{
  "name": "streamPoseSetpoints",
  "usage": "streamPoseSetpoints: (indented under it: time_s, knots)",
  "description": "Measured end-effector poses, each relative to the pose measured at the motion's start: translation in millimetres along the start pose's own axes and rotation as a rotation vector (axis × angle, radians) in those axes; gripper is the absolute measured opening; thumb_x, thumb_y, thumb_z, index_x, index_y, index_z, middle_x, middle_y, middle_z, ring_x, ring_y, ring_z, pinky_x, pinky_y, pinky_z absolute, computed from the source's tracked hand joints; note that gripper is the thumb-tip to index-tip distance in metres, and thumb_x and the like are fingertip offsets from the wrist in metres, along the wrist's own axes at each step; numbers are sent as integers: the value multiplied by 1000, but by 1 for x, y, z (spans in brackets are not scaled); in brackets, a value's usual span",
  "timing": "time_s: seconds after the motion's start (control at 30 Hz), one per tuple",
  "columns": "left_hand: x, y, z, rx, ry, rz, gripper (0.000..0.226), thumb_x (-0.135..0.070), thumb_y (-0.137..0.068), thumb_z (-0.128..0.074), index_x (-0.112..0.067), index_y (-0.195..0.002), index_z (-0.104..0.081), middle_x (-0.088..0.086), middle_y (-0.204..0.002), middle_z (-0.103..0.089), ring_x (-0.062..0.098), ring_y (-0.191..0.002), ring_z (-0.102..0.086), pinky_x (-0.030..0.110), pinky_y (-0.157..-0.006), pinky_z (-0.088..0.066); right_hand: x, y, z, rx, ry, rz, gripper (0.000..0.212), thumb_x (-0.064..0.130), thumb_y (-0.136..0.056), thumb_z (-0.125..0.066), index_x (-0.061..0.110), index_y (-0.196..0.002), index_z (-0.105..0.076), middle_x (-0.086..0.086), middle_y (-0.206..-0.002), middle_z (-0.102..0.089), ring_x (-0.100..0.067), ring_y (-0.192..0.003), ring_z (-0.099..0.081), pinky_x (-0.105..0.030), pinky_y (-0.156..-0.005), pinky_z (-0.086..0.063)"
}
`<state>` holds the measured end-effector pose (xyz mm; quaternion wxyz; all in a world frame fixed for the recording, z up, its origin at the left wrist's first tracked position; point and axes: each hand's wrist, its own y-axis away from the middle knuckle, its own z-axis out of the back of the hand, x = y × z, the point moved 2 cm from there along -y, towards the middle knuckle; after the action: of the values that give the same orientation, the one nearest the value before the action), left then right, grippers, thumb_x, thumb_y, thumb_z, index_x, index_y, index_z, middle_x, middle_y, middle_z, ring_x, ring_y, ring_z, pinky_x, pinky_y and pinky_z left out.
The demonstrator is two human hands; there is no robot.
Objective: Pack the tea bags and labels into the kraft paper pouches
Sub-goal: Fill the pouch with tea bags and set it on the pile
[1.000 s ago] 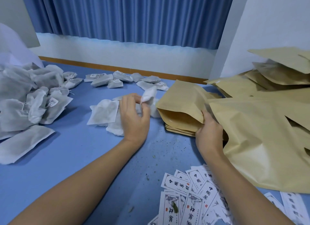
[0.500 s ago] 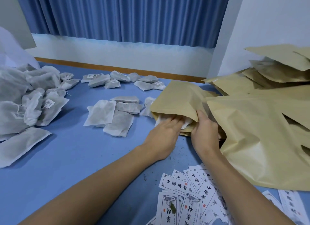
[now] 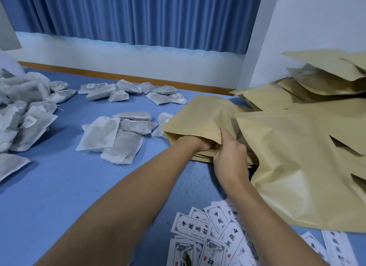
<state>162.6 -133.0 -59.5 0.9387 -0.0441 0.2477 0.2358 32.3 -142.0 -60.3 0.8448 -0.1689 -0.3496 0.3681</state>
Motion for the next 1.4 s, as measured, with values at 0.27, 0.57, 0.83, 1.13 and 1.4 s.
streamPoseSetpoints:
  time_s: [0.27,0.57,0.83,1.13,1.4]
  knots:
    - [25,104,0,-385,77,-583,23,-23,-99,-48,-16,-105,-68,-3,-101,-72,18,-90,-65,37,-78,-52,7,2,3,2,-49,-42,49,-14,-78,-48,7,-120,-61,-22,-89,-66,-42,-85,-61,-38,-69,-45]
    - [90,88,39,-548,268,50,46,-5,-97,-46,-14,-142,-45,7,-144,-49,24,-134,-43,43,-112,-36,8,7,12,-74,-98,-94,61,-13,-83,-51,15,-136,-59,-18,-97,-70,-36,-86,-66,-32,-81,-51]
    - [89,91,31,-526,-12,119,28,-37,-84,-62,-26,-107,-50,0,-106,-67,29,-101,-60,46,-81,-52,12,8,13,-64,-76,-76,60,-13,-83,-52,14,-135,-59,-18,-100,-70,-38,-90,-65,-35,-83,-52]
    - [35,141,29,-1224,661,-110,34,-22,-86,-74,-17,-110,-50,1,-105,-52,22,-98,-54,35,-87,-47,8,7,13,-73,-150,-99,56,-9,-86,-48,16,-133,-62,-17,-97,-70,-36,-88,-65,-33,-83,-52]
    - [-1,147,-8,-679,296,-375,27,-16,-95,-66,-13,-122,-65,-1,-117,-56,16,-108,-56,26,-93,-46,5,4,13,-66,-276,-90,51,-5,-89,-46,16,-131,-65,-18,-100,-73,-36,-90,-63,-30,-80,-44]
